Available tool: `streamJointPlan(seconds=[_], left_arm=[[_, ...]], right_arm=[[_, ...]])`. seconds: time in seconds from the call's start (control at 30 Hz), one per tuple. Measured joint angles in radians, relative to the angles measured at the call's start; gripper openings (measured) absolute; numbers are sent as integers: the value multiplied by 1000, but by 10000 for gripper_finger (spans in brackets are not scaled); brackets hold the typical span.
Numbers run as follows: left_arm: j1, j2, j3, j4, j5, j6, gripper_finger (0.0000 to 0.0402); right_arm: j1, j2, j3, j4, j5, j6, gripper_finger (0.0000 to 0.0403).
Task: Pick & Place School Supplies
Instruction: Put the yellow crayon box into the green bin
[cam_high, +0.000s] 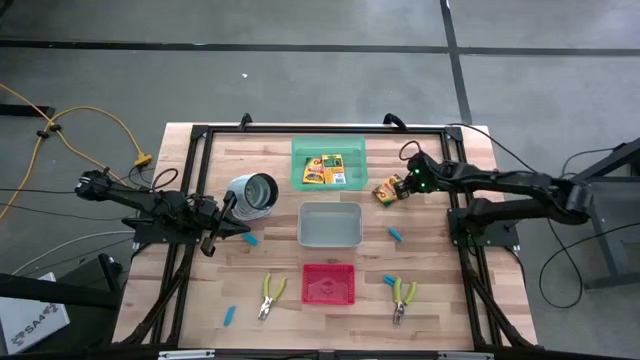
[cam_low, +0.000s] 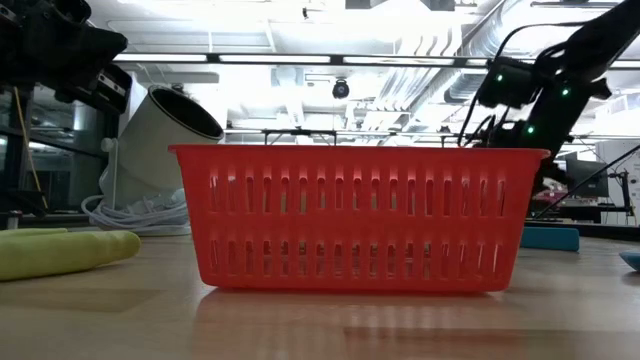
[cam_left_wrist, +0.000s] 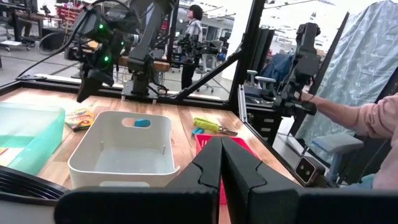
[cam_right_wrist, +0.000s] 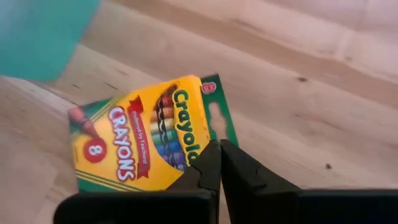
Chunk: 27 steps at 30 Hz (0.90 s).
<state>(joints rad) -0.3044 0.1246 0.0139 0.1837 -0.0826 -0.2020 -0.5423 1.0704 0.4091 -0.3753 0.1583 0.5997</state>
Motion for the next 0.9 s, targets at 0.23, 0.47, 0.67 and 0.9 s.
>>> streamJointPlan(seconds=[0.23, 0.47, 0.67, 0.9], left_arm=[[0, 0, 0, 0, 0, 0, 1], [0, 0, 0, 0, 0, 0, 1], [0, 0, 0, 0, 0, 0, 1], [0, 0, 0, 0, 0, 0, 1]], right_arm=[[0, -112, 3, -3, -11, -1, 2], [0, -98, 3, -37, -27, 7, 3], [0, -88, 5, -33, -38, -13, 3], [-1, -88, 5, -32, -61, -28, 15]])
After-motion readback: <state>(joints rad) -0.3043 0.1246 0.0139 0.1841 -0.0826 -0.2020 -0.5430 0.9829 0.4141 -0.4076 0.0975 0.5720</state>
